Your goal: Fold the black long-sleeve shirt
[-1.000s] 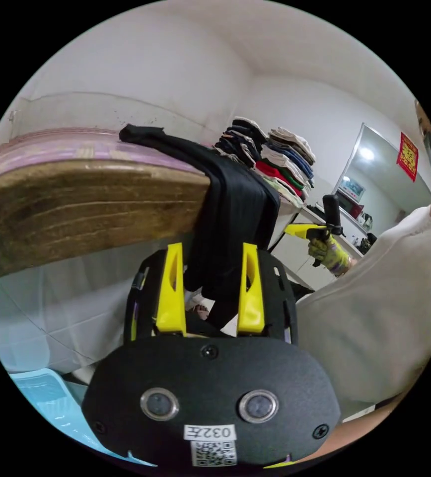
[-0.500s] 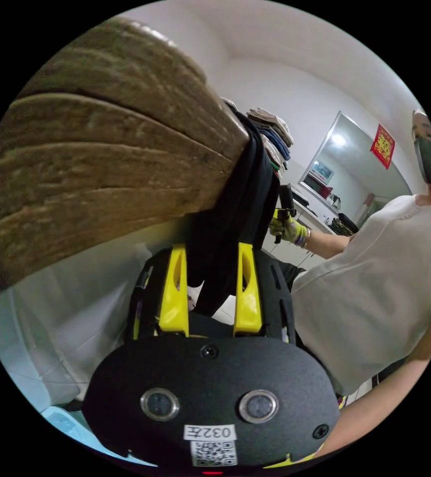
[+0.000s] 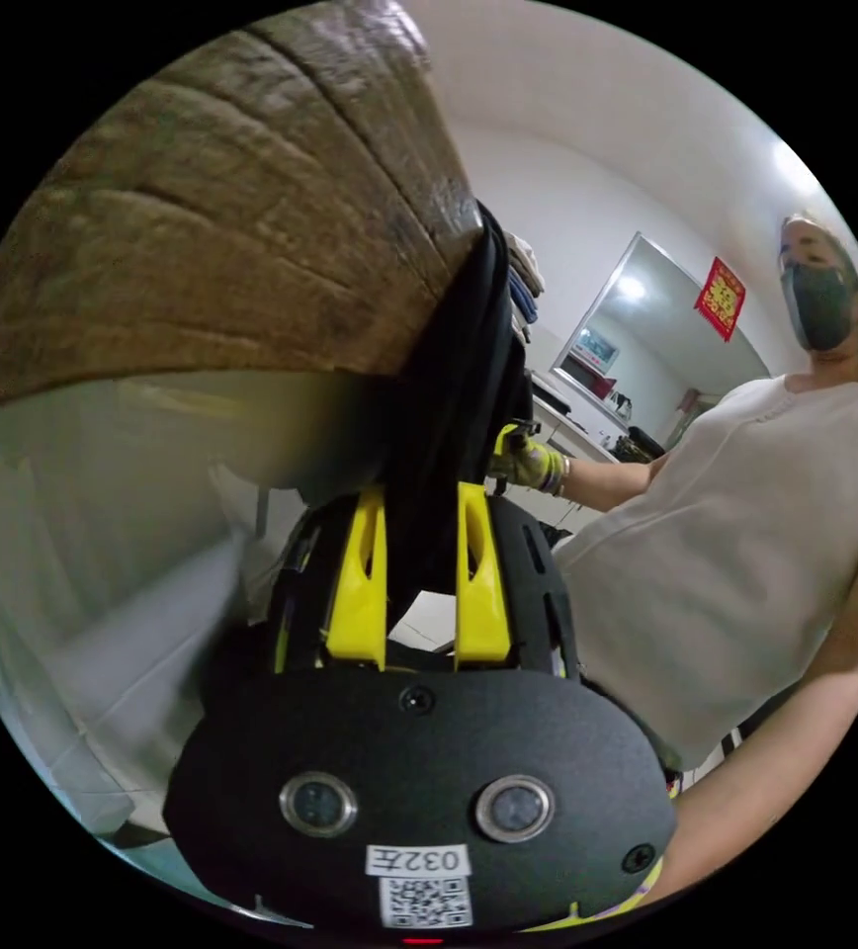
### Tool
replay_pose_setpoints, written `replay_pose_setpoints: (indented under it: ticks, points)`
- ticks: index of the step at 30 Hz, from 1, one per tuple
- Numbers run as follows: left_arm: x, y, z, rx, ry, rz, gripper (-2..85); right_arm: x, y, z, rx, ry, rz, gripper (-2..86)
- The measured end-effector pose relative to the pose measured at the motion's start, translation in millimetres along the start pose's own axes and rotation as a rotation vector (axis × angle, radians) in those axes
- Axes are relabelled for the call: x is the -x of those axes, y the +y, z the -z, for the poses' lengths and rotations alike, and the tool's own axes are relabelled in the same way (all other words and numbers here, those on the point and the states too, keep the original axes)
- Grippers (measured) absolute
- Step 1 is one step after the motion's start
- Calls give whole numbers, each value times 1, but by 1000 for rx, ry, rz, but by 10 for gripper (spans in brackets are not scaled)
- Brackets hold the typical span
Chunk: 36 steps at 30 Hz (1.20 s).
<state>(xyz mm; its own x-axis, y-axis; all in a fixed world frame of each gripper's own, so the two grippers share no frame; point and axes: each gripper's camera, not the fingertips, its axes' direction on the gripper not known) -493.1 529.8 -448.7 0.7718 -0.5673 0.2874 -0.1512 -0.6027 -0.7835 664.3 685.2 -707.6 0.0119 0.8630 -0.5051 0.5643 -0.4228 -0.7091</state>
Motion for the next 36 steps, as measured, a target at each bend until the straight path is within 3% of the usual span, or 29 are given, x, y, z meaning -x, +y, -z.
replay_pose_setpoints:
  ticks: [9, 12, 17, 23, 30, 36]
  points:
    - [27, 27, 20, -135, 169, 68, 99, 8, 6, 37, 12, -88, -3, 106]
    - [30, 28, 13, -80, 154, 84, 109, 9, 4, 44, 35, -103, -6, 101]
    - [21, 19, 13, 50, 60, 36, 55, 13, -2, 62, 94, -102, -30, 60]
    - [-17, 17, 30, 118, 93, -1, 39, 36, -2, 98, 96, -130, -67, 45]
    - [-61, 30, 54, -4, 75, -2, 31, 73, -6, 138, 46, -121, -105, 41]
    - [-62, 28, 80, -41, 148, 100, 1, 77, -18, 170, 21, -229, -186, 33]
